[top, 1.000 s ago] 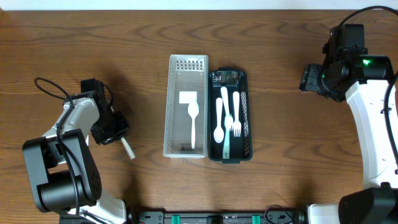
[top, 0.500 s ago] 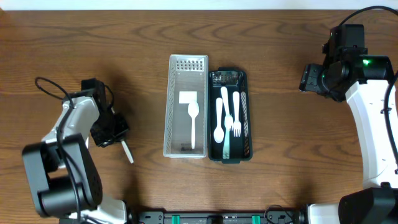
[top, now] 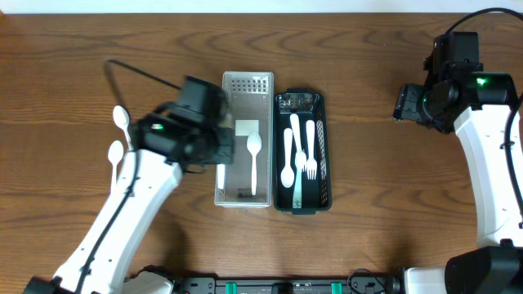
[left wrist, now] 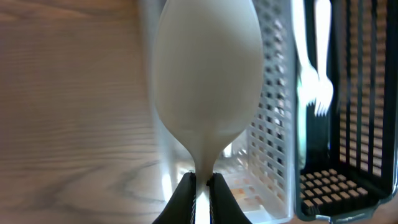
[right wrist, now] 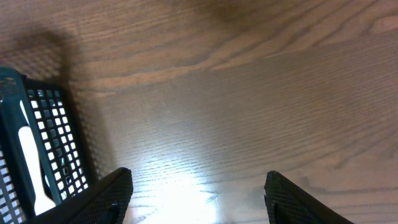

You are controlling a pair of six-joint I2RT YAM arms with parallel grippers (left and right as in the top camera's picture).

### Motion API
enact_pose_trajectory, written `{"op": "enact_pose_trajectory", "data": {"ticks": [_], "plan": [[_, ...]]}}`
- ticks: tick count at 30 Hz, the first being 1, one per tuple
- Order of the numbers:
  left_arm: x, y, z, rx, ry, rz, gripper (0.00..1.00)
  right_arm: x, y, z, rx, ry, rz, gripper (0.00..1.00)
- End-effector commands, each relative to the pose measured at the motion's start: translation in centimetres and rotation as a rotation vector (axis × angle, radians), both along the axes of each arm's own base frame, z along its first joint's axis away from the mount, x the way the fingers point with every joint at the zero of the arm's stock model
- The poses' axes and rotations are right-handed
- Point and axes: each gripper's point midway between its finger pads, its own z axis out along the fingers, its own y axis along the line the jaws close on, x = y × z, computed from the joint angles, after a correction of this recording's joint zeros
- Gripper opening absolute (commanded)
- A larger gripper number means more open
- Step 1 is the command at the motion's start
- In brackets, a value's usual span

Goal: Pack container
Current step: 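Carry the spoon into the grey basket and release it, then move the left gripper back and grasp the last white spoon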

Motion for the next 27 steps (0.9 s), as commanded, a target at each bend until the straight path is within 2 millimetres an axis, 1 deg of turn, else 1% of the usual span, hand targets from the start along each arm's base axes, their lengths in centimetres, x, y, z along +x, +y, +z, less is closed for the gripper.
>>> {"op": "enact_pose_trajectory", "data": {"ticks": [1, 4, 6, 9, 11, 13, 14, 15, 16, 18, 19, 21, 22, 23, 25, 26, 27], "plan": [[-0.2, -1.9, -2.2, 0.045, 0.046, -0.042, 0.06, 0.0, -0.3, -0.3, -0.011, 0.010, 0.004, 0.71], [-0.2, -3.4, -4.6, 0.072, 0.095, -0.083, 0.06, 0.0, -0.3, -0.3, -0.011, 0.010, 0.004, 0.71], [-0.1, -4.0, -6.4, 0.092, 0.133, -0.097, 0.06, 0.0, -0.3, -0.3, -0.011, 0.011, 0.004, 0.71], [0.1, -4.3, -8.1, 0.112, 0.169, -0.102, 0.06, 0.0, -0.3, -0.3, -0.011, 0.012, 0.004, 0.71], [0.2, -4.2, -8.7, 0.123, 0.178, -0.120, 0.09, 0.0, -0.3, -0.3, -0.011, 0.012, 0.005, 0.71], [0.3, -4.1, -8.5, 0.128, 0.167, -0.153, 0.17, 0.0, -0.3, -0.3, -0.011, 0.012, 0.005, 0.71], [0.5, -4.0, -8.1, 0.125, 0.153, -0.157, 0.31, 0.0, -0.3, -0.3, -0.011, 0.011, 0.005, 0.72], [0.7, -3.8, -7.7, 0.125, 0.141, -0.151, 0.34, 0.0, -0.3, -0.3, -0.011, 0.011, 0.005, 0.71], [1.1, -3.3, -7.0, 0.133, 0.120, -0.137, 0.43, 0.0, -0.3, -0.3, -0.011, 0.010, 0.005, 0.72], [2.0, -1.6, -5.2, 0.171, 0.065, -0.095, 0.67, 0.0, -0.3, -0.3, -0.011, 0.011, 0.005, 0.72], [2.6, -0.4, -4.0, 0.197, 0.031, -0.063, 0.73, 0.0, -0.3, -0.3, -0.013, 0.011, 0.009, 0.72], [3.3, 2.0, -1.8, 0.231, -0.023, -0.015, 0.81, 0.0, -0.3, -0.3, -0.014, 0.011, 0.012, 0.72], [3.6, 3.5, -0.6, 0.240, -0.047, 0.017, 0.84, 0.0, -0.3, -0.3, -0.014, 0.011, 0.012, 0.72], [3.9, 5.0, 0.5, 0.242, -0.065, 0.050, 0.91, 0.0, -0.3, -0.3, -0.014, 0.011, 0.012, 0.72], [4.4, 8.9, 2.4, 0.238, -0.100, 0.151, 0.97, 0.0, -0.3, -0.3, -0.014, 0.011, 0.012, 0.72], [4.5, 11.0, 3.1, 0.236, -0.113, 0.219, 0.99, 0.0, -0.3, -0.3, -0.014, 0.011, 0.012, 0.72], [4.6, 12.6, 3.3, 0.237, -0.119, 0.265, 1.00, 0.0, -0.3, -0.3, -0.014, 0.011, 0.012, 0.72]]}}
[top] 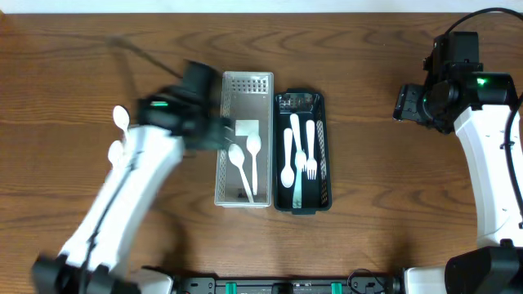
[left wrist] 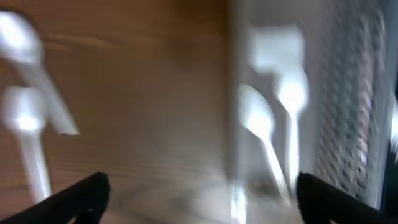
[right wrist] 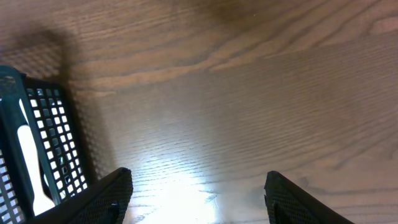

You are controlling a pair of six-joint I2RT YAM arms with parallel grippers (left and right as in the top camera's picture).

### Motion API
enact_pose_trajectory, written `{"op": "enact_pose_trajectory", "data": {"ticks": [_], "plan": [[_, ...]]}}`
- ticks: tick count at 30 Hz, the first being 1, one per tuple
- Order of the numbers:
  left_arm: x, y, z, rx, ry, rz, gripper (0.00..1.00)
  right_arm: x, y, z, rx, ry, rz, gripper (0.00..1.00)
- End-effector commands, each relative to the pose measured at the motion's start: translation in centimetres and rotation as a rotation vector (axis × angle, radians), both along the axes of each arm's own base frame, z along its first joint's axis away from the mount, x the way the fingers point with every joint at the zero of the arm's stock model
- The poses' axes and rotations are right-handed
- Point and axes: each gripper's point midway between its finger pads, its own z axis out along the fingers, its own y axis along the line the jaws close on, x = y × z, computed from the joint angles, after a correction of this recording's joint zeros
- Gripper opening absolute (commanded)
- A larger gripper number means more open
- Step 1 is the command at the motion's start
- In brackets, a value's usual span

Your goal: Pack container

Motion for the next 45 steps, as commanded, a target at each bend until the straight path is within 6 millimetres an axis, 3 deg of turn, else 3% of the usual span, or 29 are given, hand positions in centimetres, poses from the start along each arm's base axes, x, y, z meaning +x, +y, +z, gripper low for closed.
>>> {"op": "enact_pose_trajectory", "data": {"ticks": [1, 4, 7, 12, 16, 20, 30, 37, 42, 45], "plan": [[0.5, 7.4, 2.3, 0.055, -0.067, 0.169, 0.98, 0.0, -0.3, -0.3, -0.012, 0.009, 0.005, 0.72], [0.8, 11.8, 1.5, 0.032, -0.050, 0.247, 0.98, 0.0, -0.3, -0.3, -0.012, 0.009, 0.005, 0.72], [1.5, 15.0, -0.9, -0.009, -0.005, 0.304, 0.98, 0.0, -0.3, -0.3, -0.011, 0.009, 0.005, 0.72], [3.6, 17.8, -5.9, -0.090, 0.061, 0.372, 0.98, 0.0, -0.3, -0.3, -0.012, 0.011, 0.005, 0.72], [4.6, 18.2, -10.0, -0.101, 0.133, 0.338, 0.98, -0.1, -0.3, -0.3, -0.011, 0.015, 0.005, 0.72], [5.2, 18.4, -12.7, -0.106, 0.167, 0.334, 0.98, -0.3, -0.3, -0.4, -0.011, 0.023, 0.005, 0.72], [6.9, 19.0, -16.2, -0.102, 0.164, 0.336, 1.00, -0.4, -0.3, -0.4, -0.011, 0.028, 0.005, 0.72], [6.2, 18.8, -19.1, -0.115, 0.234, 0.342, 0.98, -0.5, -0.3, -0.4, -0.011, 0.029, 0.005, 0.72], [5.9, 18.7, -19.5, -0.117, 0.248, 0.342, 0.96, -0.5, -0.3, -0.4, -0.011, 0.031, 0.005, 0.72], [5.9, 18.7, -19.5, -0.117, 0.251, 0.342, 0.88, -0.5, -0.3, -0.4, -0.011, 0.033, 0.005, 0.72]]}}
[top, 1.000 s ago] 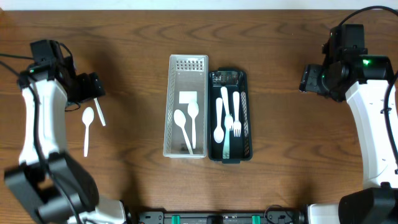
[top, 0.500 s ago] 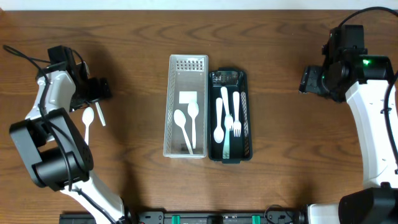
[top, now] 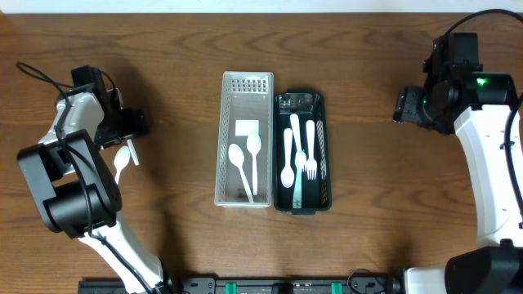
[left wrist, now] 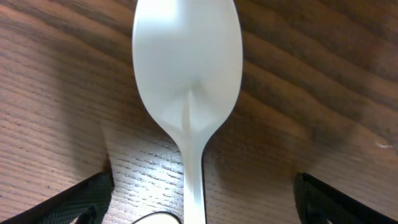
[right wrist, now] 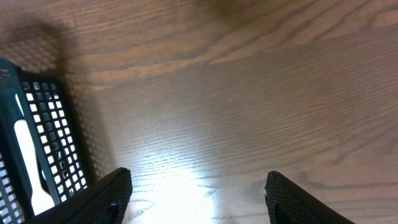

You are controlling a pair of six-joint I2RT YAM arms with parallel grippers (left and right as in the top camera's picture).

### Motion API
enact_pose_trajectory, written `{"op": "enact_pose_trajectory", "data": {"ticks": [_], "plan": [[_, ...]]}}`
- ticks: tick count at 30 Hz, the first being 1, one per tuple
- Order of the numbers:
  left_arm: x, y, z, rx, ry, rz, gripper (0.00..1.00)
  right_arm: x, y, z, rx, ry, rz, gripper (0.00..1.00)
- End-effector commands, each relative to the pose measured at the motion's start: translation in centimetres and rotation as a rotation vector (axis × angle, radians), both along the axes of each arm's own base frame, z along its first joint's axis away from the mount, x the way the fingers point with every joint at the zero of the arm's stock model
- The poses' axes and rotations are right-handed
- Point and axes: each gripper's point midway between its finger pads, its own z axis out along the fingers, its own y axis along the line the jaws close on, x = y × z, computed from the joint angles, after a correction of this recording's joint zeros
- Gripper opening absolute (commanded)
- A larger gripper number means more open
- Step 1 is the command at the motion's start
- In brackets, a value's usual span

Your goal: Pack container

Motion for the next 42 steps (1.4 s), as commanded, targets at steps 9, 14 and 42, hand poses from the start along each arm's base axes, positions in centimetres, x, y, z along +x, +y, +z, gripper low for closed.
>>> {"op": "enact_pose_trajectory", "data": {"ticks": [9, 14, 42], "plan": [[-0.7, -0.5, -1.5, -0.032, 0.044, -0.003, 0.55, -0.2, -0.3, -0.3, -0.011, 0.017, 0.005, 0.72], [-0.7, -0.5, -1.5, -0.032, 0.044, -0.004, 0.40, -0.2, -0.3, -0.3, -0.011, 0.017, 0.005, 0.72], [0.8, -8.6, 15.7, 0.044, -0.203, -0.200, 0.06, 0.1, -0.3, -0.2, -0.011, 0.005, 0.005, 0.73]]}}
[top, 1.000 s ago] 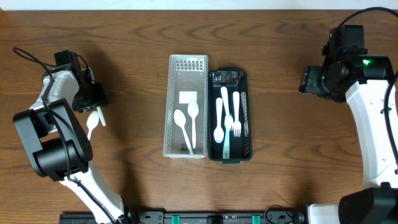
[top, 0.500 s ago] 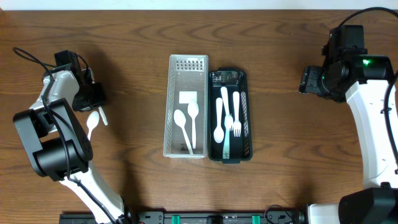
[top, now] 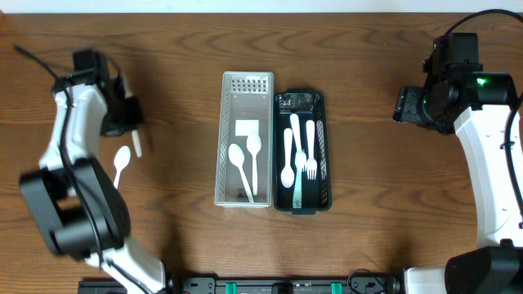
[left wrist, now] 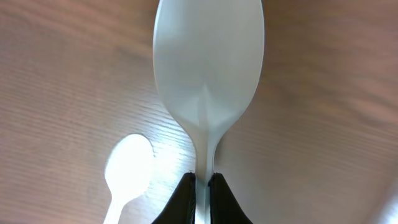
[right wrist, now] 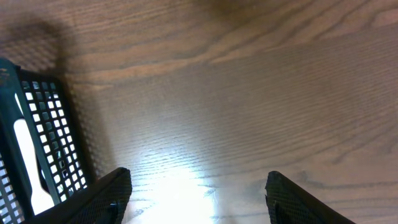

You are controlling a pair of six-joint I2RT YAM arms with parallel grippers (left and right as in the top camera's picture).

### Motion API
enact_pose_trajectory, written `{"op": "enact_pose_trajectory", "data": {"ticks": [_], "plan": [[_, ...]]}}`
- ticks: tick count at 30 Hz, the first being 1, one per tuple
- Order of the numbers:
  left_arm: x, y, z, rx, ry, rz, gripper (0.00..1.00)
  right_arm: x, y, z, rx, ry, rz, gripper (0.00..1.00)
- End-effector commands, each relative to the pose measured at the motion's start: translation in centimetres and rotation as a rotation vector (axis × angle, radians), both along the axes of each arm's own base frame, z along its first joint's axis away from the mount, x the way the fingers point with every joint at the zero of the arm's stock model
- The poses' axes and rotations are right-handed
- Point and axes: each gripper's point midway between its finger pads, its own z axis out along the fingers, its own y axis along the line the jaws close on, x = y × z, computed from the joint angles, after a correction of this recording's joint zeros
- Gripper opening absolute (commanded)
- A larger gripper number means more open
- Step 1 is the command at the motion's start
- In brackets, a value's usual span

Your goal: Pack container

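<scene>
My left gripper (left wrist: 201,180) is shut on the handle of a white plastic spoon (left wrist: 208,68), held above the wood at the table's far left. In the overhead view the spoon's handle (top: 136,146) pokes out below that gripper. A second loose white spoon (top: 120,162) lies on the table just below it, and it shows in the wrist view too, as the spoon on the wood (left wrist: 127,168). The clear perforated tray (top: 222,139) holds two white spoons (top: 243,169). My right gripper (right wrist: 196,199) stands open over bare wood at the right.
A black mesh tray (top: 320,151) with several white forks and spoons sits against the clear tray's right side, and its corner (right wrist: 37,137) shows in the right wrist view. A white label (top: 247,128) lies in the clear tray. The table's far edge (top: 245,11) runs along the top.
My left gripper, which stood open around a spoon lying on the wood, is now shut on its handle and holds it off the table. The right arm has not moved.
My left gripper held a spoon at the clear tray's left wall. Then it was open, and that spoon lay in the tray beside the first one. Later it stood open at the far left over a loose spoon, which it now grips.
</scene>
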Motion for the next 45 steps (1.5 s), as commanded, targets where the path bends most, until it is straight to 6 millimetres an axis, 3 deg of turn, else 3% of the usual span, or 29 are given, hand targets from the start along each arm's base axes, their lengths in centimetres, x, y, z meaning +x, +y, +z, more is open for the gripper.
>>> {"op": "enact_pose_trajectory", "data": {"ticks": [1, 5, 9, 14, 21, 26, 27, 28, 29, 30, 32, 36, 41, 45], "plan": [[0.5, -5.7, 7.9, 0.015, -0.163, -0.129, 0.06, 0.2, -0.3, -0.2, -0.011, 0.001, 0.004, 0.73], [-1.5, -12.7, 11.6, -0.021, -0.231, -0.238, 0.06, 0.4, -0.3, -0.1, -0.012, -0.008, 0.005, 0.73], [-3.4, -18.4, 11.8, -0.067, -0.212, -0.313, 0.06, 0.4, -0.3, -0.1, -0.012, -0.007, 0.005, 0.73], [-5.1, -22.9, 8.4, -0.071, -0.124, -0.426, 0.06, 0.4, -0.3, -0.1, -0.011, -0.006, 0.004, 0.73], [-6.0, -25.2, 2.1, -0.044, 0.056, -0.457, 0.06, 0.3, -0.3, -0.2, -0.011, -0.001, 0.004, 0.73], [-6.7, -26.2, -1.1, -0.022, 0.145, -0.487, 0.06, 0.1, -0.3, -0.2, -0.011, 0.005, 0.004, 0.73], [-6.8, -26.2, -1.4, -0.019, 0.156, -0.488, 0.07, 0.1, -0.3, -0.2, -0.011, 0.006, 0.004, 0.73], [-6.8, -26.3, -1.4, -0.017, 0.159, -0.489, 0.17, 0.0, -0.3, -0.2, -0.011, 0.008, 0.005, 0.73], [-6.8, -26.2, -1.4, -0.016, 0.158, -0.494, 0.36, 0.0, -0.3, -0.2, -0.011, 0.010, 0.005, 0.73], [-6.7, -26.2, -1.2, -0.016, 0.150, -0.503, 0.47, 0.0, -0.3, -0.3, -0.011, 0.012, 0.005, 0.73], [-6.3, -25.7, -0.3, -0.009, 0.123, -0.500, 0.54, -0.1, -0.3, -0.3, -0.011, 0.013, 0.005, 0.73], [-5.9, -22.9, 3.1, 0.054, 0.041, -0.465, 0.80, -0.1, -0.3, -0.3, -0.012, 0.013, 0.007, 0.73], [-7.1, -16.0, 9.5, 0.157, -0.068, -0.360, 0.97, -0.1, -0.3, -0.3, -0.015, 0.013, 0.015, 0.73], [-9.2, -9.6, 14.8, 0.138, -0.202, -0.204, 0.98, -0.1, -0.3, -0.3, -0.014, 0.013, 0.015, 0.73]]}}
